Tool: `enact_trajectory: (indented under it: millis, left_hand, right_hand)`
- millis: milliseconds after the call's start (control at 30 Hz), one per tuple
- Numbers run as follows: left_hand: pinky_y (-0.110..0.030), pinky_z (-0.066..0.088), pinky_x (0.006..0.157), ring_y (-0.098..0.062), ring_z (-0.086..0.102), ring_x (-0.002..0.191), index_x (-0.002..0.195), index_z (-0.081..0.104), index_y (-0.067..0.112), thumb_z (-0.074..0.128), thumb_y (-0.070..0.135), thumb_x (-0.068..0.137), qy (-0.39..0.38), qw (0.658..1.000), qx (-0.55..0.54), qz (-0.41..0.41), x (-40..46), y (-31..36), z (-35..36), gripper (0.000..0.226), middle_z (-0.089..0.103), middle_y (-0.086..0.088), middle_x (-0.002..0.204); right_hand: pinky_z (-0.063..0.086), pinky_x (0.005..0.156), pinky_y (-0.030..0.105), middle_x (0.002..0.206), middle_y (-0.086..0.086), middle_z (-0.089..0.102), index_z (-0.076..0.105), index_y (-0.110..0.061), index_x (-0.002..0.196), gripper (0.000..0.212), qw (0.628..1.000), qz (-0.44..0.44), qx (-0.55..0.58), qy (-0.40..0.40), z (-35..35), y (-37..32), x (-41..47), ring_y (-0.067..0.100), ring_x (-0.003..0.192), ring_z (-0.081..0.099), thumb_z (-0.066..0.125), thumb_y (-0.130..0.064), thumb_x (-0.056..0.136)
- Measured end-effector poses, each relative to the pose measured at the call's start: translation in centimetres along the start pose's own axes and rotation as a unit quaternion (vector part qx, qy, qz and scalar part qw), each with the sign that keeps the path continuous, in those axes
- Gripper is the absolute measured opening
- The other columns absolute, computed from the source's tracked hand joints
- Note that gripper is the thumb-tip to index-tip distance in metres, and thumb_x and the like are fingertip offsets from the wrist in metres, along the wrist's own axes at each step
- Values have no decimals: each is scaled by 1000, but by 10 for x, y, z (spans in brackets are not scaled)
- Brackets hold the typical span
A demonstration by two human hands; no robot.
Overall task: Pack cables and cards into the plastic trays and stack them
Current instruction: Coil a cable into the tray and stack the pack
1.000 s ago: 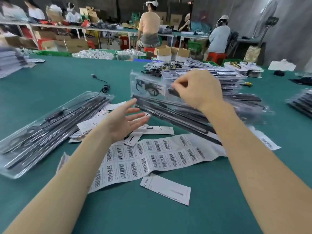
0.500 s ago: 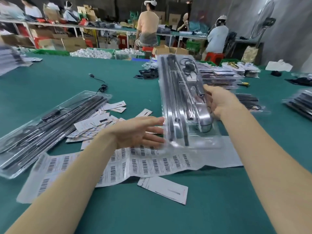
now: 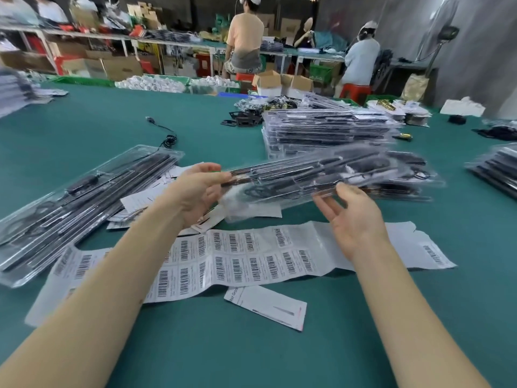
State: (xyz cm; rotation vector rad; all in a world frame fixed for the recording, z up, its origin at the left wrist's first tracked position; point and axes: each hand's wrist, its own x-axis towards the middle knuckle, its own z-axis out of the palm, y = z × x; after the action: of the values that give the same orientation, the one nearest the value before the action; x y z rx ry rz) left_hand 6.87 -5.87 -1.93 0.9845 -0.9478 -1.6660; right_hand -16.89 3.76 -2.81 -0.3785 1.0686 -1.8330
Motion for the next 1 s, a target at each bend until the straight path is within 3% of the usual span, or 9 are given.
enact_trajectory:
  millis: [100,233,300,400,533,633,767,867,1000]
  left_hand:
    - [-28,62,66,-24,75,83,121,50,11,69,-4,88,50,999,14,14,2,-4,1,41,65,-18,114]
    - [-31,59,53,-27,76,77,129,42,24,77,3,84,22,997,68,22,0,-2,-7,61,52,-11,131]
    - [-35,61,61,-26,72,84,127,40,23,77,2,83,50,986,151,58,1,1,-13,61,49,-15,132]
    - [-36,57,71,-17,66,84,116,48,25,77,15,85,123,923,337,140,3,1,-17,44,53,-7,126]
    - [-25,43,60,-11,54,65,103,52,27,71,28,86,140,837,482,218,7,-11,-18,25,58,-8,114]
    - [-36,44,78,-30,57,94,101,52,24,70,32,88,137,813,523,213,12,-17,-21,24,59,-18,114]
    - [-32,32,94,-22,39,119,106,53,18,69,28,89,134,766,574,257,7,-23,-18,25,49,-7,124]
    - [-29,38,90,-19,49,106,100,57,16,66,22,91,101,724,572,371,-11,-23,4,15,54,2,107]
    - [-35,55,75,-10,64,75,91,63,19,68,23,91,-110,754,559,328,-45,-22,47,6,67,10,80]
  right_hand:
    - [61,66,26,107,13,67,56,-6,109,12,998,35,-39,21,-4,9,-9,20,75,76,59,-1,98]
    - [59,61,19,84,10,77,63,2,103,14,989,71,-125,-14,-7,8,-11,20,79,77,68,-7,94]
    - [55,53,16,82,9,78,67,2,98,16,974,80,-208,-30,-9,4,-10,17,71,76,72,-12,92]
    - [47,43,15,77,9,77,71,0,91,24,912,82,-397,-65,-11,-1,-11,11,54,70,73,-24,92]
    - [50,48,18,75,2,77,74,-7,92,24,796,82,-574,-175,-5,-11,-20,11,57,70,70,-31,93]
    - [50,54,15,81,-10,77,76,-26,93,8,688,44,-675,-263,6,-20,-29,7,67,73,76,-28,86]
    - [54,79,24,97,-19,72,75,-35,97,20,558,-26,-778,-288,13,-29,-34,0,87,65,82,-26,81]
    - [58,82,27,95,-19,70,75,-33,101,30,525,4,-803,-283,11,-33,-35,2,89,65,87,-25,75]
    - [58,84,24,94,-19,70,74,-32,103,38,547,3,-786,-288,7,-31,-33,-2,88,65,90,-24,70]
